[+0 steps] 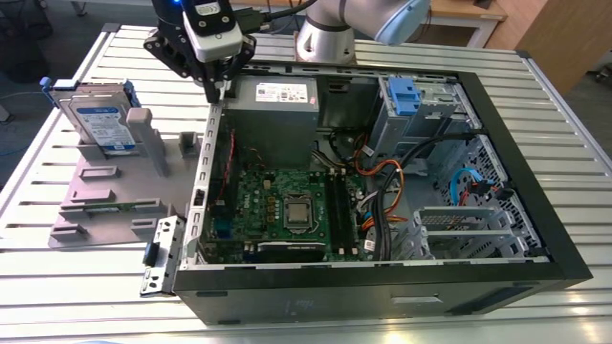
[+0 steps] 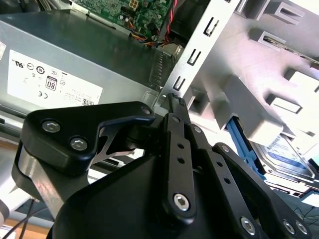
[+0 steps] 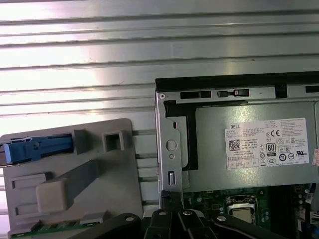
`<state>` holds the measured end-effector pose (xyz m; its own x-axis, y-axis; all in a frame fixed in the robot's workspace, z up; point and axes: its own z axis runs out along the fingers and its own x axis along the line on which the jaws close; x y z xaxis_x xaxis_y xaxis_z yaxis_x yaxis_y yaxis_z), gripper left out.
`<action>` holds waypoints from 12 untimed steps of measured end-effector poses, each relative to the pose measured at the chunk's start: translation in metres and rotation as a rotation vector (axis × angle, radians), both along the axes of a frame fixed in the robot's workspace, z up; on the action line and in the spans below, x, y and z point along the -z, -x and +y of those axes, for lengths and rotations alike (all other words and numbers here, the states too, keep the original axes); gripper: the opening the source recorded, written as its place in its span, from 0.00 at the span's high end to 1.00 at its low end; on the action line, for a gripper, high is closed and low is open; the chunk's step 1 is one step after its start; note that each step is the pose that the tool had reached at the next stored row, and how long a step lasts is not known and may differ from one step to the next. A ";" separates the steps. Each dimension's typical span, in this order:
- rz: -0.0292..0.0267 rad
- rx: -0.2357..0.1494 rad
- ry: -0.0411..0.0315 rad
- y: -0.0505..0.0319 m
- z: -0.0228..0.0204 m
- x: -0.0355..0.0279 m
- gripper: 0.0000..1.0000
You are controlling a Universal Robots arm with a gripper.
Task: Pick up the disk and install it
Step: 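Reach for the disk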
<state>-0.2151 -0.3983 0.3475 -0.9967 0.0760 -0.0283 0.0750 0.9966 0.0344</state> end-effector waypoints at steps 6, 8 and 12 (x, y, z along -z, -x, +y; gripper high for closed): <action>-0.0001 0.000 0.0000 0.0024 0.0000 0.0005 0.89; 0.0000 0.000 0.0000 0.0032 0.0000 0.0007 0.89; 0.0000 0.000 0.0000 0.0045 0.0000 0.0009 0.89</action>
